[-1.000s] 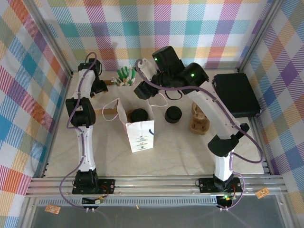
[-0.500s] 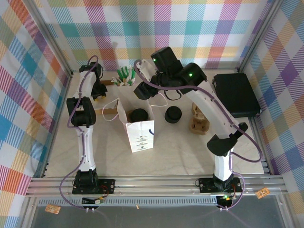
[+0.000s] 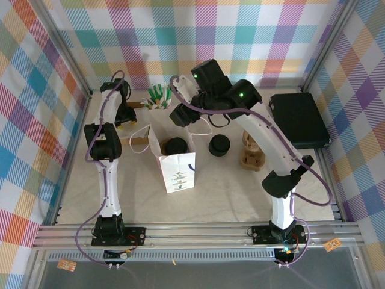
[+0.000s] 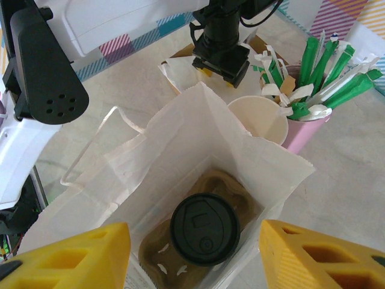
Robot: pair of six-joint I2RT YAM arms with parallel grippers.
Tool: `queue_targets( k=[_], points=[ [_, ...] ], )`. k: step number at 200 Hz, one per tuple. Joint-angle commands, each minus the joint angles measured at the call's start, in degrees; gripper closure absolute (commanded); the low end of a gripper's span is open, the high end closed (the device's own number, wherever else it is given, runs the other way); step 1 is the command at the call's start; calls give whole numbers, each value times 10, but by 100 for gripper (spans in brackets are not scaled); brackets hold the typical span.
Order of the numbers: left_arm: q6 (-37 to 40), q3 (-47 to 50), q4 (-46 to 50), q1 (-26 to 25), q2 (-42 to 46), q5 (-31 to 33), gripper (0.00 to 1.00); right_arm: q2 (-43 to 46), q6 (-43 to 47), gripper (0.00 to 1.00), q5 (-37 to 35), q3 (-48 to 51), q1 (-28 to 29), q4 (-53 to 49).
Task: Pack the takeout coffee
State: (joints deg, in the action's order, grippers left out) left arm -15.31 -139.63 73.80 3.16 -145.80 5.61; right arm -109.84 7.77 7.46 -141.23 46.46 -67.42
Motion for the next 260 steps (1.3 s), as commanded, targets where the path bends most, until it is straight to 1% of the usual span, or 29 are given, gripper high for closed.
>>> queue_targets(
  k=[1, 27, 46, 57, 83, 100, 114, 125, 136, 144, 150, 159, 180, 188, 196, 211, 227, 242, 260],
  points=[
    [-14, 28, 39, 8, 10, 4, 45, 0, -7, 41, -2, -14, -3, -9],
    [-17, 106, 1, 8, 44, -5, 45, 2, -8, 41, -4, -6, -3, -10],
    [-15, 107, -1, 8, 43, -9, 48, 4, -5, 41, 0, 3, -3, -6],
    [-15, 95, 3, 8, 39, -5, 54, 3, -3, 41, 1, 4, -3, -6],
    [-10, 72, 11, 8, 32, 6, 76, 4, -2, 41, 0, 4, -3, -2],
    [-9, 66, 11, 8, 33, 7, 83, 5, -1, 41, 0, 3, -3, -2],
    [-10, 60, 12, 8, 33, 8, 84, 6, 2, 41, 0, 4, -3, -4],
    [-12, 53, 12, 8, 35, 4, 83, 6, 4, 41, -3, 4, -3, -6],
    [-13, 44, 15, 8, 36, 3, 75, 7, 5, 41, -4, 3, -3, -5],
    [-12, 37, 19, 8, 37, 3, 74, 7, 6, 41, -4, 4, -3, -5],
    [-13, 35, 20, 8, 38, 5, 76, 7, 6, 41, -4, 4, -3, -5],
    [-11, 35, 18, 8, 41, 6, 82, 7, 7, 41, -1, 4, -3, -5],
    [-8, 35, 15, 8, 47, 9, 91, 6, 8, 41, 1, 5, -4, -5],
    [-5, 34, 15, 8, 48, 9, 97, 7, 9, 41, 1, 5, -3, -6],
    [-5, 32, 17, 8, 48, 8, 100, 6, 9, 41, 1, 6, -3, -6],
    [-6, 24, 23, 8, 49, 8, 100, 7, 10, 41, 1, 6, -3, -7],
    [-8, 19, 24, 8, 60, 13, 92, 8, 10, 41, 1, 6, -3, -5],
    [-10, 17, 22, 8, 73, 16, 92, 8, 12, 41, 2, 6, -3, -1],
    [-13, 17, 19, 8, 95, 20, 95, 10, 14, 41, 5, 6, -3, 3]
  ],
)
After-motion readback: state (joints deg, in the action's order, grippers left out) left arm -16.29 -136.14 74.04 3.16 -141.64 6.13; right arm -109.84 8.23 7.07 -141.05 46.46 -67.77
